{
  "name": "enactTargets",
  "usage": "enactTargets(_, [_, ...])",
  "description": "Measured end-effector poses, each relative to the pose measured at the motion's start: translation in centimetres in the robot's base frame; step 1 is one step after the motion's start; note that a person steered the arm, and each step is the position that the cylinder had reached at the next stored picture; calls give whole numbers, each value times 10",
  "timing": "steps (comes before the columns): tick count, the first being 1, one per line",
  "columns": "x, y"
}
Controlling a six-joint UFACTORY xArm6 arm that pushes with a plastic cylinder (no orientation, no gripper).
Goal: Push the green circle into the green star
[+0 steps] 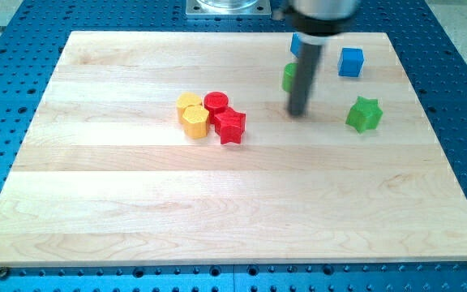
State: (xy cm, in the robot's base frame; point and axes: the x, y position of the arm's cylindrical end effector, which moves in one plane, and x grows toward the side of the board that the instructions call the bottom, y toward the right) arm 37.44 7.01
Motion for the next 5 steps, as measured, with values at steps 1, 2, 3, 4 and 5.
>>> enactTargets(1, [-43, -39])
enactTargets(2, [-71, 15])
enactTargets(3, [-39, 54])
enactTargets(4, [-30, 71])
enactTargets(5, [-13, 78])
